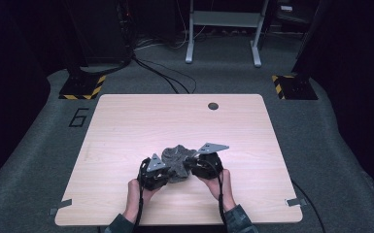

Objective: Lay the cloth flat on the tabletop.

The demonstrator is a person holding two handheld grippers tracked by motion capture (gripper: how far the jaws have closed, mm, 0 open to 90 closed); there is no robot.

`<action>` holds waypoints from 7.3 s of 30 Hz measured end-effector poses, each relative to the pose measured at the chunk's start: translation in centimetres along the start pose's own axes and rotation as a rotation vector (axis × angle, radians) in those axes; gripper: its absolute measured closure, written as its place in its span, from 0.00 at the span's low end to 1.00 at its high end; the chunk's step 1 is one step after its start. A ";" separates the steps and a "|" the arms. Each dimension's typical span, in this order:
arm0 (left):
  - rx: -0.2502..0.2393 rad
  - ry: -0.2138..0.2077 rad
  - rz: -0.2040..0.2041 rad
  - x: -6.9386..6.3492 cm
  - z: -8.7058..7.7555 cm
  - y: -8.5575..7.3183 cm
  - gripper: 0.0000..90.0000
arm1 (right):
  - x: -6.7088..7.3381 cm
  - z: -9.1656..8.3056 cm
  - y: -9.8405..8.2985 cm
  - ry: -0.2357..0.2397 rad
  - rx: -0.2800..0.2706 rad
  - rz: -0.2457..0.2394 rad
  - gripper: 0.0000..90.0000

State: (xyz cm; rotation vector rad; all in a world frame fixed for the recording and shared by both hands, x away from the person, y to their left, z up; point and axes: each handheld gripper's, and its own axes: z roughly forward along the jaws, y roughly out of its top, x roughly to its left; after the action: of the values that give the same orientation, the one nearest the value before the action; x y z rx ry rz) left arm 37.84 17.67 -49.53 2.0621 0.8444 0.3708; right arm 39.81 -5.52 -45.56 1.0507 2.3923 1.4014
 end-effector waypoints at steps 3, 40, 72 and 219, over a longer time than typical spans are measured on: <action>-0.010 -0.004 -0.033 0.4 -0.4 -0.3 0.86 | -1.8 -0.3 -0.5 -0.134 0.023 -0.013 0.74; -0.060 0.125 -0.272 5.3 -5.1 -6.0 0.61 | -3.0 3.0 -3.7 -0.255 0.273 -0.046 0.85; 0.071 0.027 -0.036 3.1 -3.2 -2.2 0.53 | -0.4 6.1 -1.9 -0.182 0.255 -0.145 0.83; 0.156 0.040 -0.049 4.4 0.3 -0.4 1.00 | -10.5 5.7 -0.2 -0.275 0.258 0.065 0.89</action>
State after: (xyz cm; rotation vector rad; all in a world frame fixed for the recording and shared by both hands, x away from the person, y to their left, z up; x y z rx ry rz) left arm 41.01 20.63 -50.20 2.1786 0.9731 0.3288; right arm 50.15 -8.43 -50.84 1.2980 2.3920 0.9088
